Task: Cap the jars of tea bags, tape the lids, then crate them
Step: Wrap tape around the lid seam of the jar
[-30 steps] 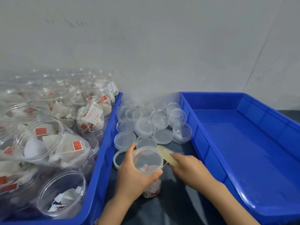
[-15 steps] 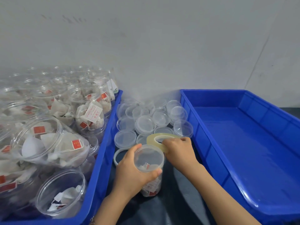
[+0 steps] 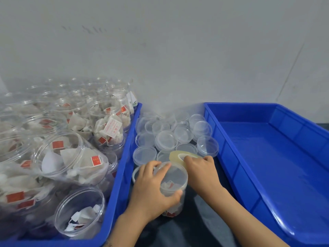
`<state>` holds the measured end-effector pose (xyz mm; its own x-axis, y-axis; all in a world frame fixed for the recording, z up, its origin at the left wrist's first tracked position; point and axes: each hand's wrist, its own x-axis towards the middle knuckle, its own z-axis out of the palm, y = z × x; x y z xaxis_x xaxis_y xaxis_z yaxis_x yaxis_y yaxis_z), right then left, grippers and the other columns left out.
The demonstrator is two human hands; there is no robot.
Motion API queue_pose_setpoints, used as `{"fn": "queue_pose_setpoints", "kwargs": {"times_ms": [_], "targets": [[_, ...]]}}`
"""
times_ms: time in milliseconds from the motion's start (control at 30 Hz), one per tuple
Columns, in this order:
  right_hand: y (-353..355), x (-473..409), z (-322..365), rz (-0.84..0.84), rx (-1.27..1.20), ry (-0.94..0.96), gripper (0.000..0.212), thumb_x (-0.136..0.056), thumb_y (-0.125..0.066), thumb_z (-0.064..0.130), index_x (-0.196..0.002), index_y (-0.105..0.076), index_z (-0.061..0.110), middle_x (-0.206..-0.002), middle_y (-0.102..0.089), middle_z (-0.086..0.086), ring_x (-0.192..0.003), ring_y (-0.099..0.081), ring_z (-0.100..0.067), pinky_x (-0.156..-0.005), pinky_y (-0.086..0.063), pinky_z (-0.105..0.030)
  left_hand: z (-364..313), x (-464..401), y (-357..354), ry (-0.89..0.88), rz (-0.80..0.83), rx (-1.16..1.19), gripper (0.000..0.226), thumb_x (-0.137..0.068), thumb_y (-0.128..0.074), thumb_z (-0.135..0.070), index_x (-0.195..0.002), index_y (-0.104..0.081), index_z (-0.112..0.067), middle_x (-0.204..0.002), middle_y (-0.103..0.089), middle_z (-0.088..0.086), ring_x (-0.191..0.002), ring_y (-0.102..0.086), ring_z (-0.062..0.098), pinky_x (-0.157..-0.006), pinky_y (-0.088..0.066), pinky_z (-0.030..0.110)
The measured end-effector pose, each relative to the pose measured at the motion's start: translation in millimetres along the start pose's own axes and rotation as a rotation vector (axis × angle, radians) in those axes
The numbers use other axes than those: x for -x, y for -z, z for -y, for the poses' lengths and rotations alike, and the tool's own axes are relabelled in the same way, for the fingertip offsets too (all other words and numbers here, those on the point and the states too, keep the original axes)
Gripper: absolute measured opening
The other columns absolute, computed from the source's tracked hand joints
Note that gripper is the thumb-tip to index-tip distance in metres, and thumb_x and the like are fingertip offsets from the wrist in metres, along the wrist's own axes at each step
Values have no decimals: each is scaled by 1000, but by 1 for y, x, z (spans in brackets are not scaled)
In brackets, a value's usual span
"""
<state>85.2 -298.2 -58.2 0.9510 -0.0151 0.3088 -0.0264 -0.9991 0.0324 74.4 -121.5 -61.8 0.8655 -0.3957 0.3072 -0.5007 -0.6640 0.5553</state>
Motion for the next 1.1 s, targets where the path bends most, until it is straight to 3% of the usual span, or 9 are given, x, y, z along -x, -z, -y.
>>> {"fn": "queue_pose_setpoints", "kwargs": {"times_ms": [100, 200, 300, 400, 467, 633, 767, 1000, 1100], "targets": [[3, 3, 0, -57, 20, 15, 18, -63, -71, 11, -74, -57, 15, -59, -61, 2, -53, -60, -19, -59, -28, -27, -6, -3, -2, -6, 73, -128, 85, -70, -36, -60, -149, -11, -40, -153, -16, -8, -138, -10, 10, -111, -19, 25], [1, 8, 1, 80, -109, -4, 14, -82, -58, 14, -92, -49, 12, -88, -64, -4, -79, -63, -22, -57, -33, -26, -20, -14, -7, 79, 119, -219, 95, -75, -41, -69, -149, 8, -37, -155, -12, 1, -141, -14, 20, -113, -18, 34], [-5, 9, -5, 130, -199, 24, 21, -86, -52, 19, -102, -40, 13, -95, -62, -5, -85, -62, -24, -58, -32, -26, -34, -27, -13, 198, 157, -323, 115, -62, -38, -89, -151, -2, -26, -141, -24, 7, -131, -28, 27, -108, -27, 41], [-2, 6, -18, 80, -254, 54, 66, -82, -54, 20, -140, -22, 15, -87, -64, 0, -72, -59, -23, -54, -30, -30, -35, -35, -12, 184, 158, -356, 100, -70, -41, -84, -147, -22, -22, -139, -28, 6, -125, -31, 27, -102, -31, 40], [2, 4, -27, 65, -362, 46, 81, -79, -58, 25, -146, -12, 27, -91, -64, 8, -75, -59, -21, -54, -35, -31, -30, -38, -6, 131, 137, -404, 88, -76, -39, -78, -145, -28, -24, -142, -30, 2, -126, -30, 26, -101, -29, 42], [-2, 12, -30, 18, -450, 79, 80, -81, -56, 15, -148, -14, 31, -83, -49, 25, -76, -52, -15, -57, -31, -27, -26, -46, -2, 71, 242, -403, 81, -82, -44, -68, -145, -29, -18, -144, -32, 4, -132, -28, 26, -107, -26, 40], [-16, 12, -28, -4, -328, 24, 84, -86, -49, 13, -150, 3, 27, -114, -65, -5, -85, -61, -28, -59, -45, -35, -34, -40, -10, 34, 221, -442, 72, -84, -43, -56, -138, -31, -10, -142, -35, 7, -132, -27, 29, -111, -20, 40], [-5, -6, -27, -72, -295, 36, 81, -82, -62, 33, -148, -16, 29, -80, -65, 5, -60, -59, -14, -42, -26, -17, -27, -38, -14, -27, 107, -446, 90, -65, -32, -83, -129, -39, -19, -129, -44, -7, -116, -39, 18, -97, -33, 32], [-6, -10, -24, -42, -271, 47, 87, -77, -64, 26, -149, -16, 26, -71, -59, 5, -53, -53, -13, -40, -17, -14, -24, -38, -15, -31, 80, -403, 75, -73, -40, -75, -126, -41, -22, -128, -46, -9, -116, -39, 16, -97, -33, 30]]}}
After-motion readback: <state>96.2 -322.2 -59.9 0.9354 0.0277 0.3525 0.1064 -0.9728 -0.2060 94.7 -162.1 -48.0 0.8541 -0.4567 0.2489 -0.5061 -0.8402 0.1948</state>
